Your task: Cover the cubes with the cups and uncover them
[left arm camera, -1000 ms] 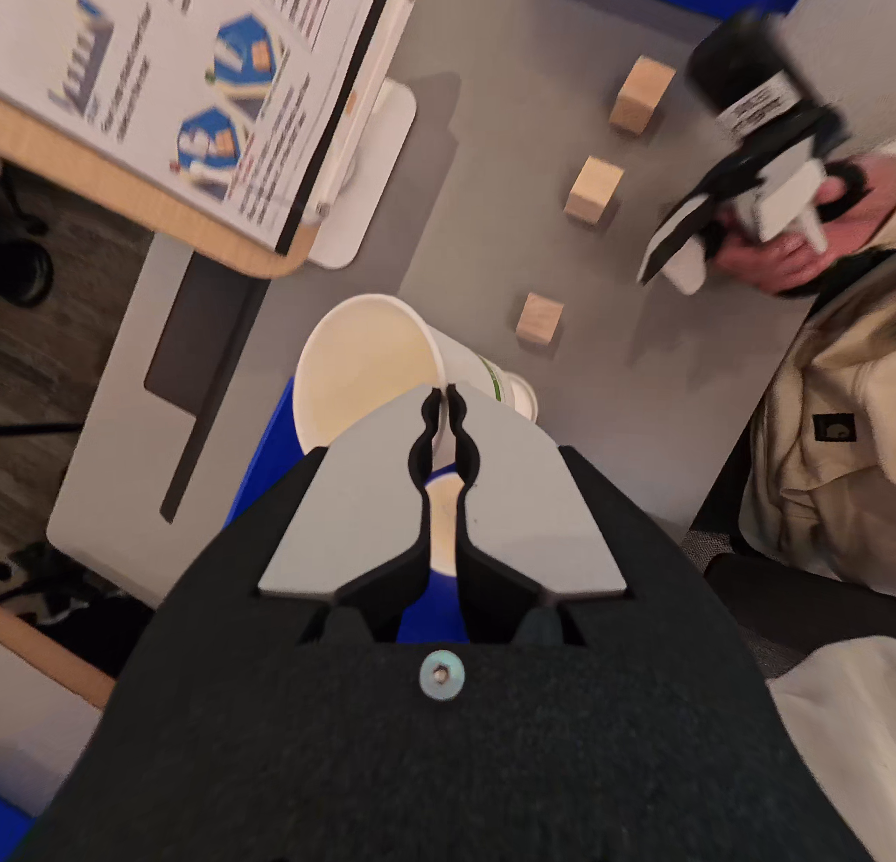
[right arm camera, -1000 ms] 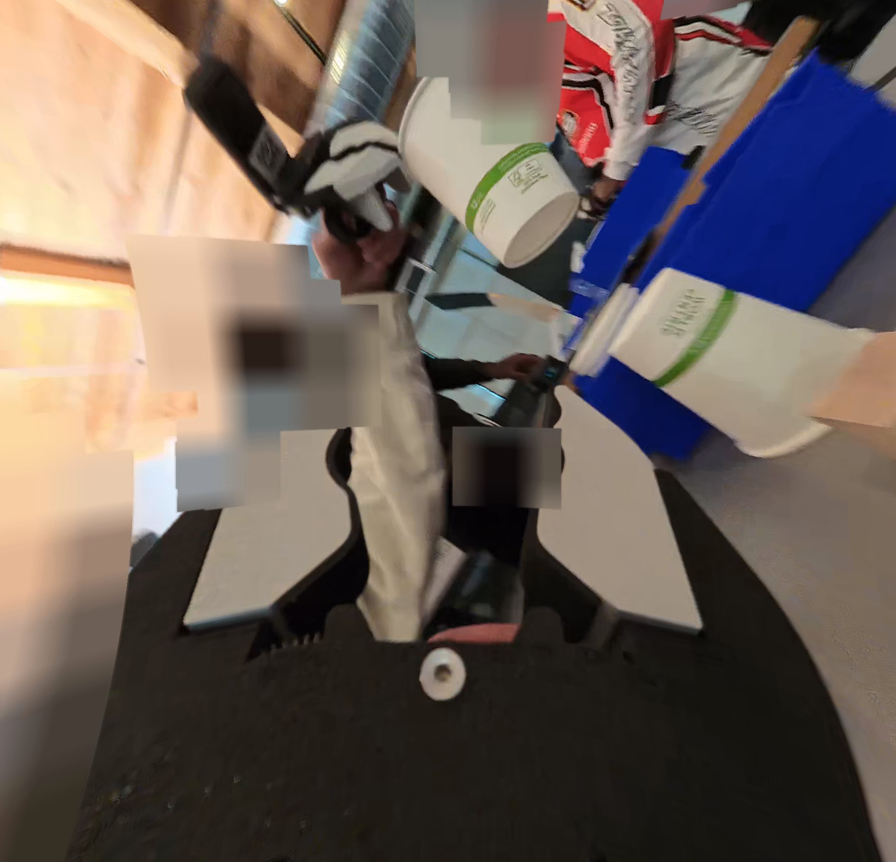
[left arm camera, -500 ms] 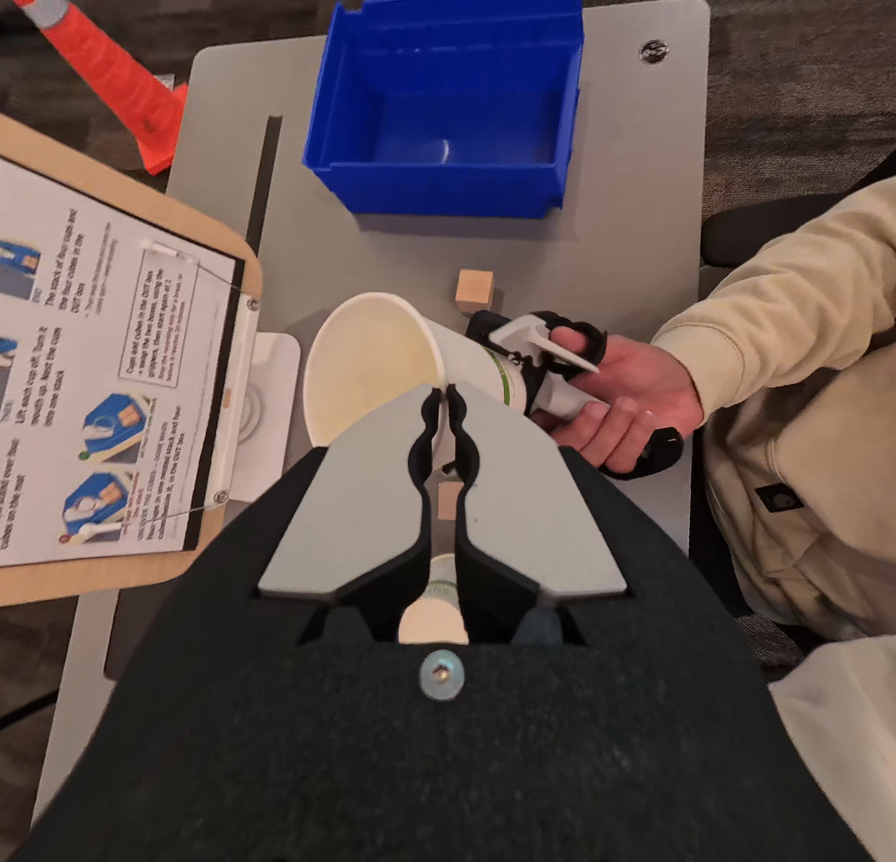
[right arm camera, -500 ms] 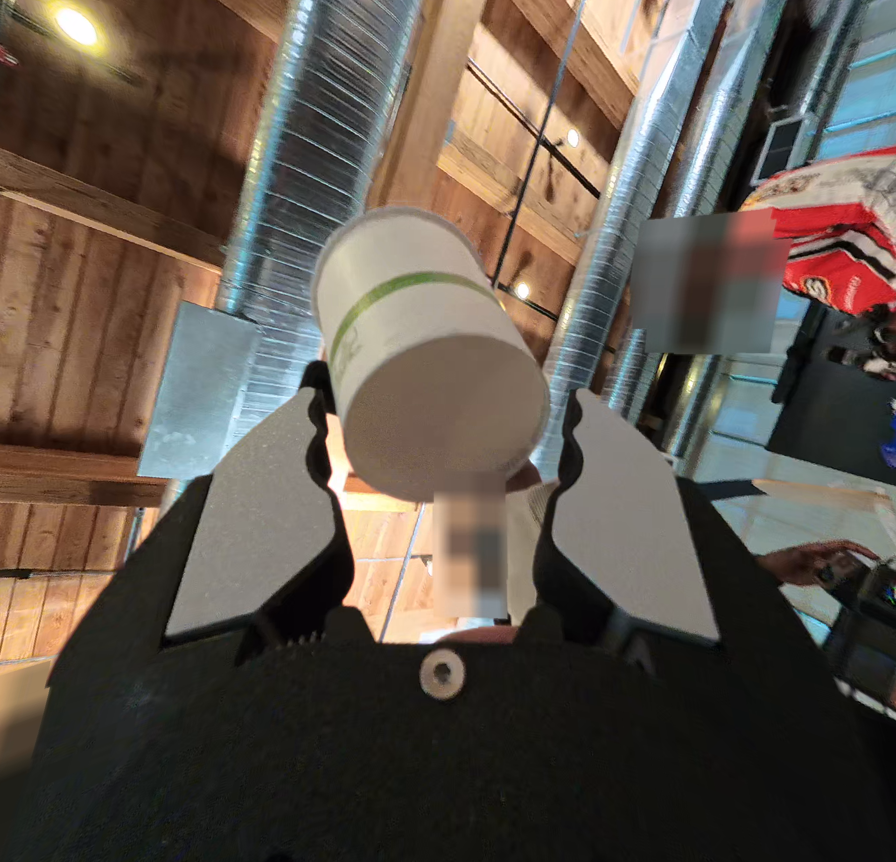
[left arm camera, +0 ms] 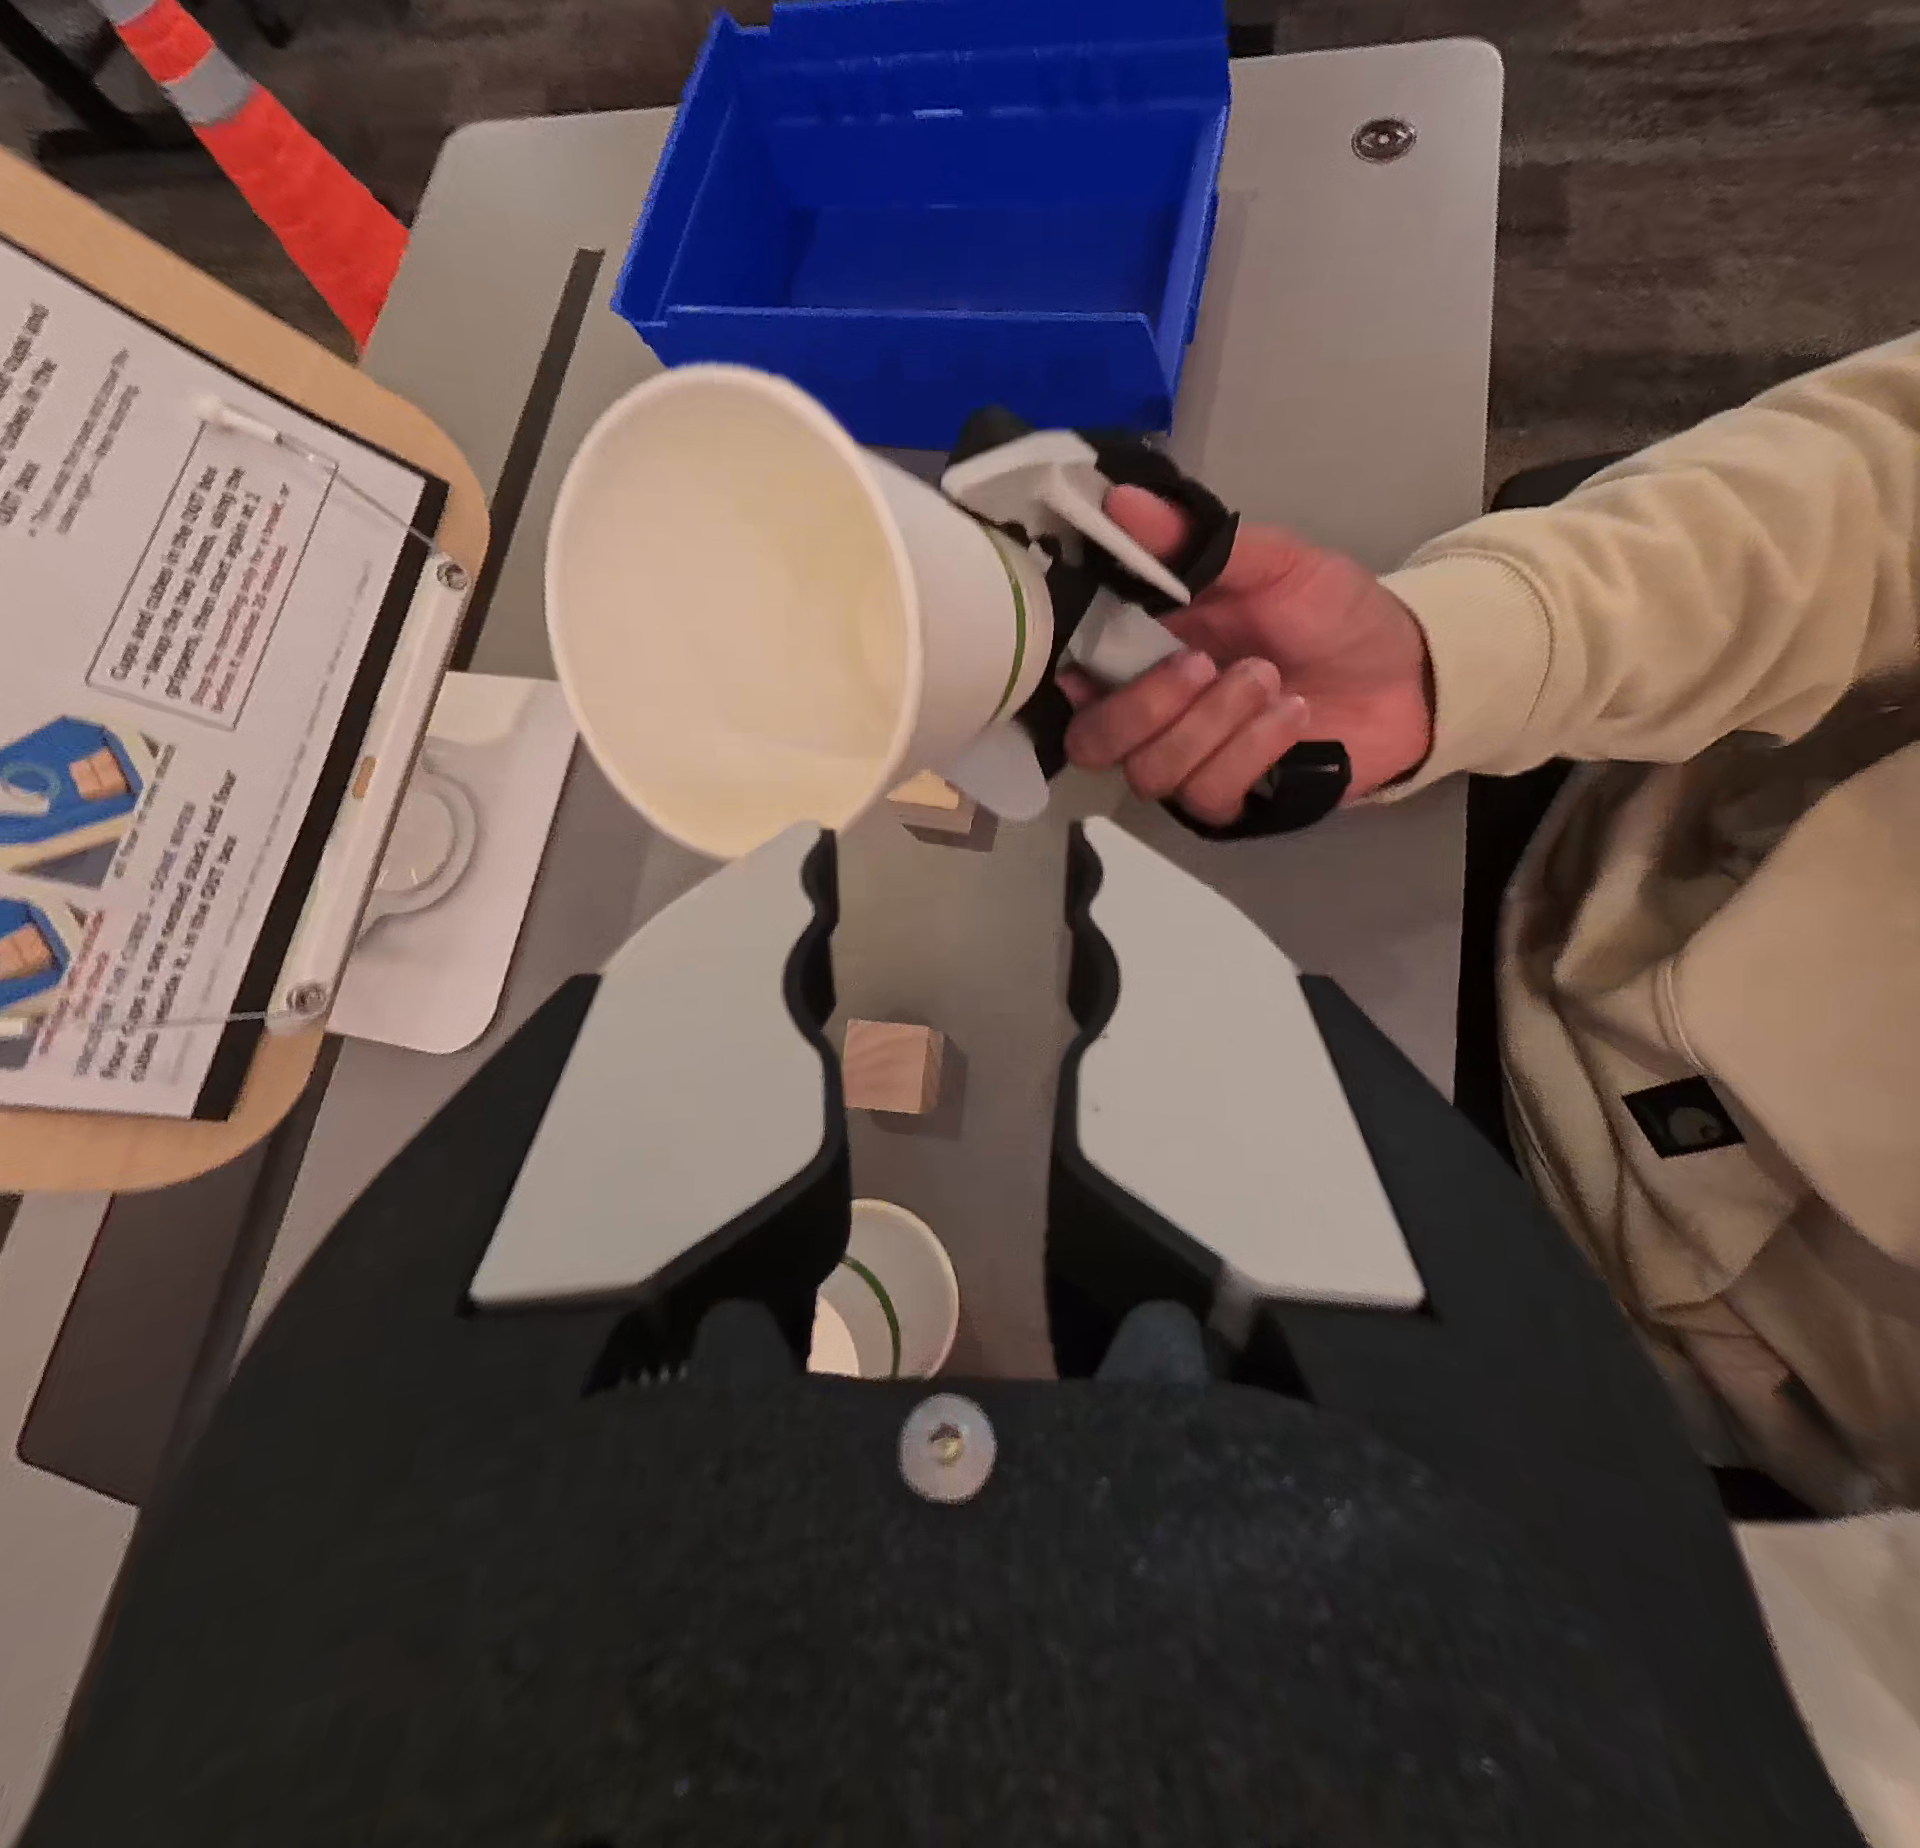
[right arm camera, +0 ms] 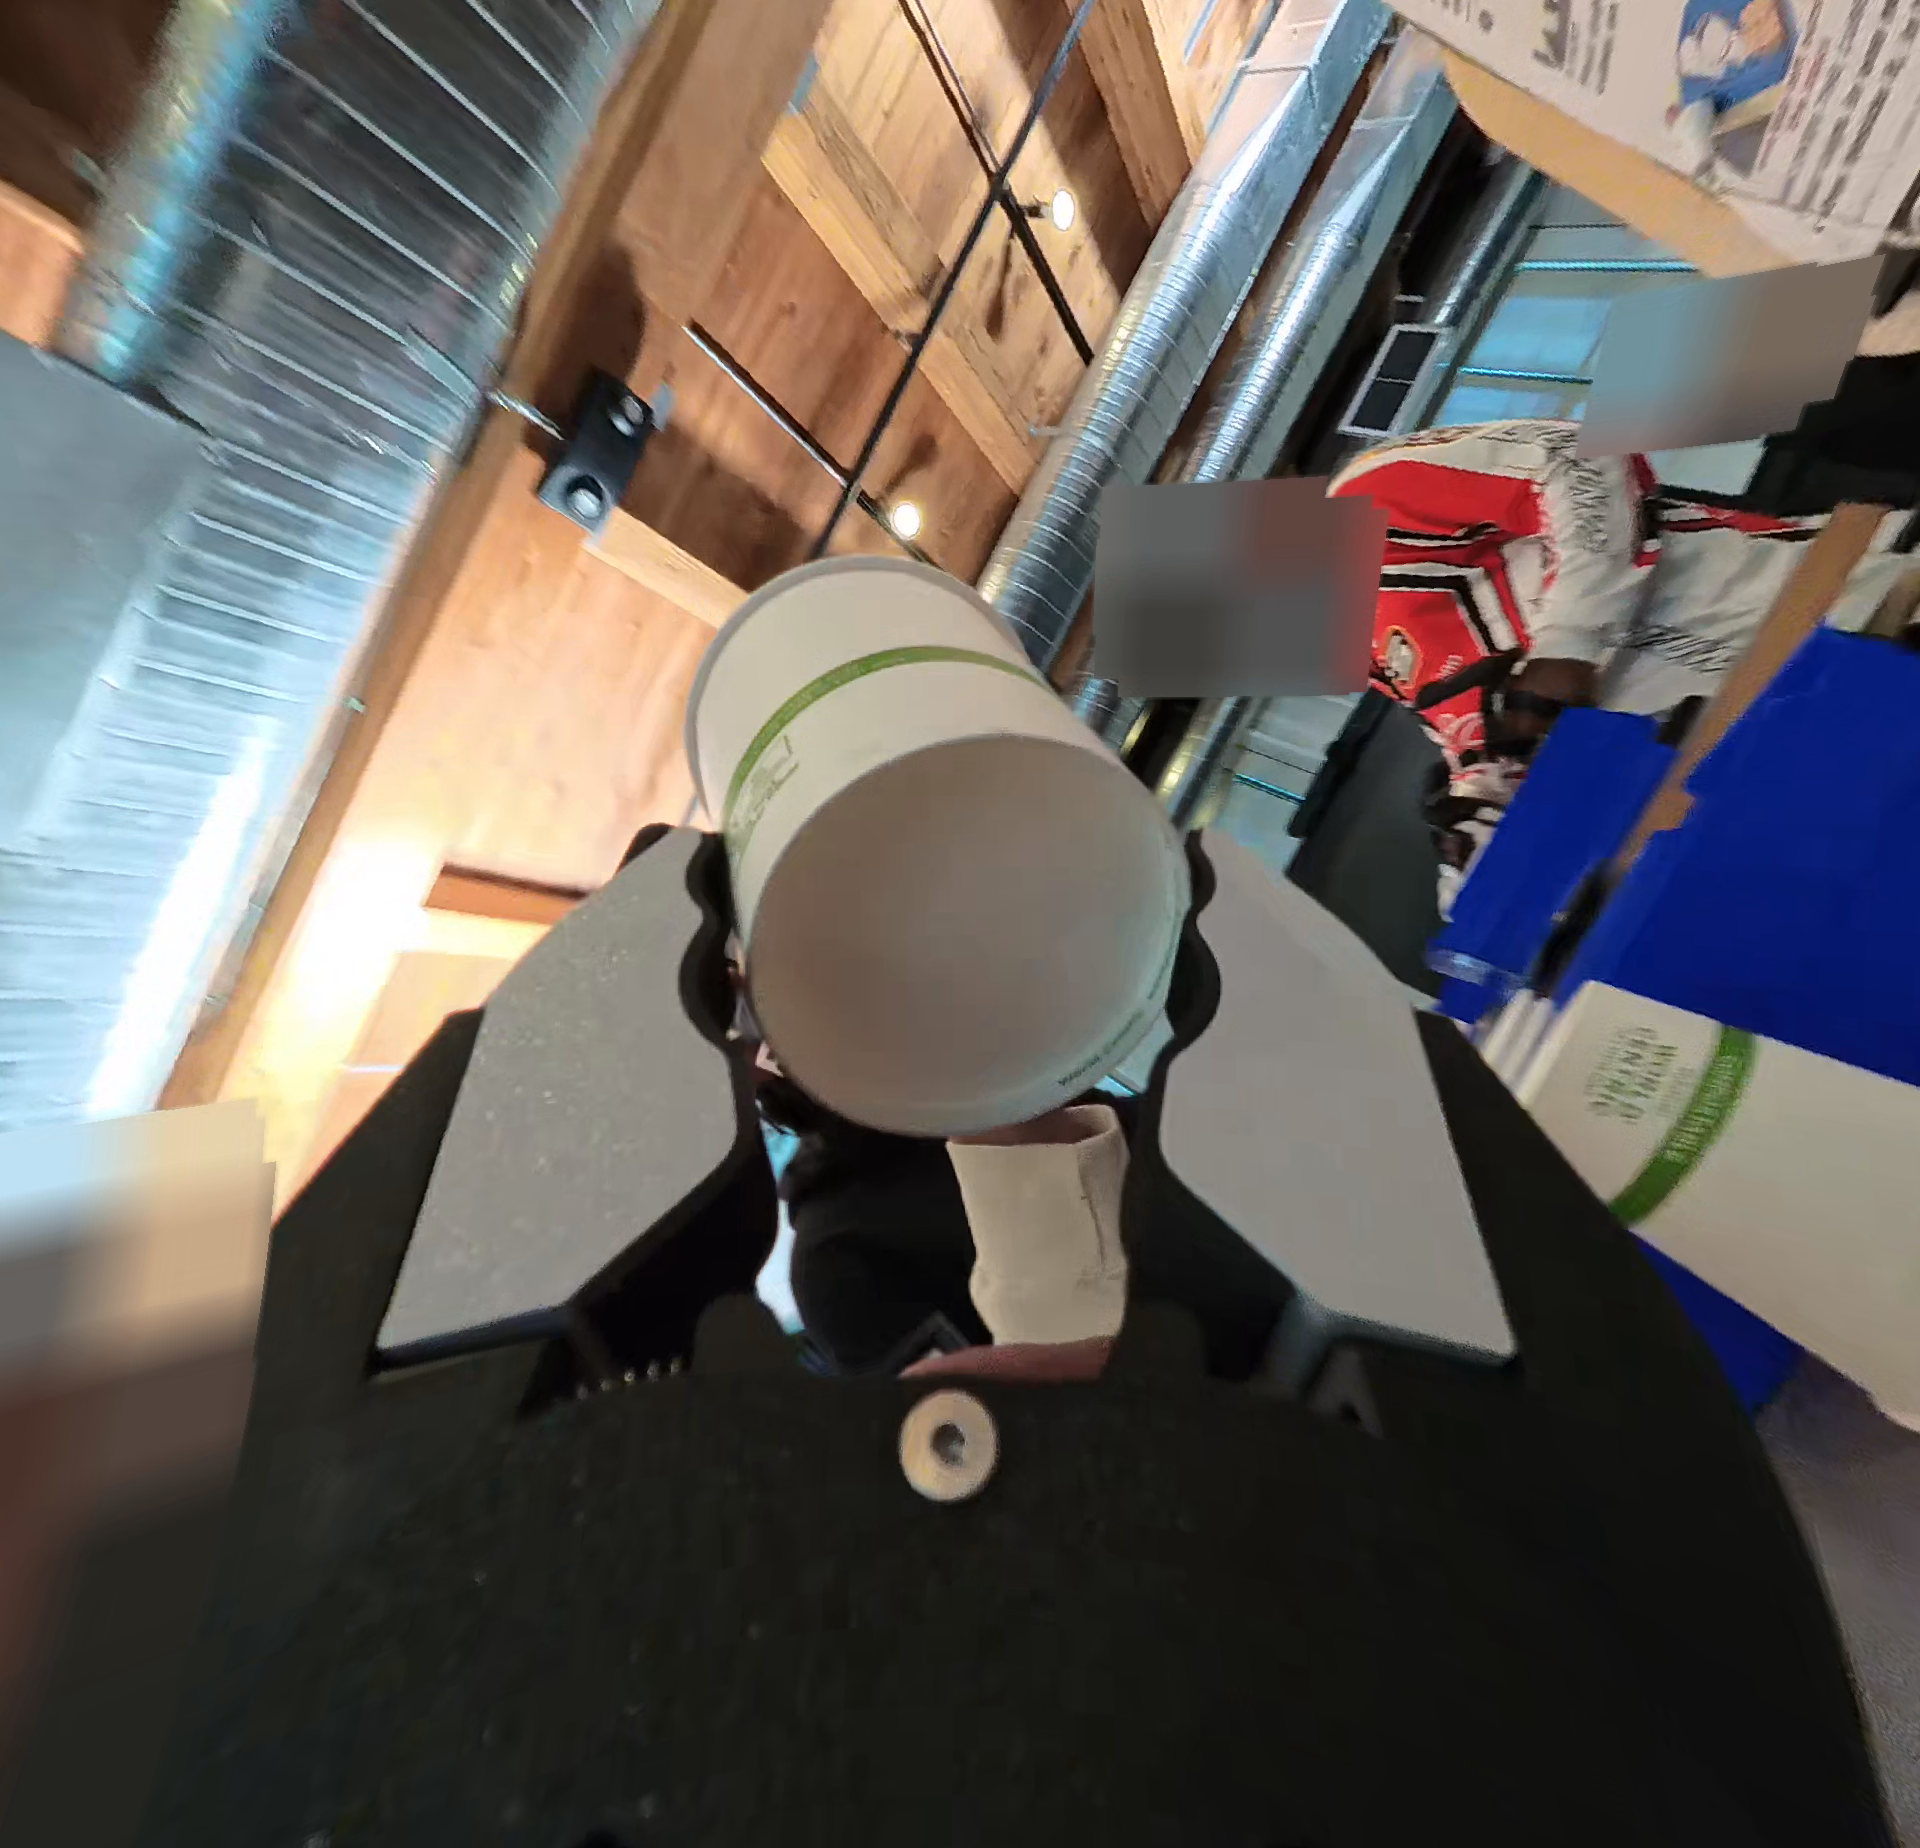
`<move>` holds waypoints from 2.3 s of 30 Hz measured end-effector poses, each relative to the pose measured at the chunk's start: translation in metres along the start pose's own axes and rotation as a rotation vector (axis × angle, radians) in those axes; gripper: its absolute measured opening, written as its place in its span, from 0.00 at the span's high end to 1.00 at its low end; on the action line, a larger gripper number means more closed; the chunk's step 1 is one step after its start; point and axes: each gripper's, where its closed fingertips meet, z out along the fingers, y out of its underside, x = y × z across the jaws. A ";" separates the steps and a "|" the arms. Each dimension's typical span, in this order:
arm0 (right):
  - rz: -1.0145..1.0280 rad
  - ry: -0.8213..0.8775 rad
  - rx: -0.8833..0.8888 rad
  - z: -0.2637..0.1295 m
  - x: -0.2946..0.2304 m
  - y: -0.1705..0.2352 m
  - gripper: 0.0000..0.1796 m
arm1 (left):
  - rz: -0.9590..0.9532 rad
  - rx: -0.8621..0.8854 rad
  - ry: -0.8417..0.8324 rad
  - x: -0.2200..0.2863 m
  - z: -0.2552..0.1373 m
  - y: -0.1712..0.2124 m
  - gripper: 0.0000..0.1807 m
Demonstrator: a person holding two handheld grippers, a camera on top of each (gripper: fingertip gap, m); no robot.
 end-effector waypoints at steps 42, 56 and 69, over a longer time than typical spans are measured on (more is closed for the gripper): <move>-1.076 0.521 -0.617 -0.073 -0.010 0.017 0.61 | -0.151 -0.271 0.187 0.016 0.112 0.065 0.55; -1.020 0.493 -0.648 -0.071 -0.009 0.028 0.63 | -0.866 0.084 -0.852 -0.075 0.108 0.182 0.56; -1.017 0.555 -0.664 -0.085 0.001 0.019 0.64 | -0.807 0.004 -0.837 -0.048 0.135 0.196 0.54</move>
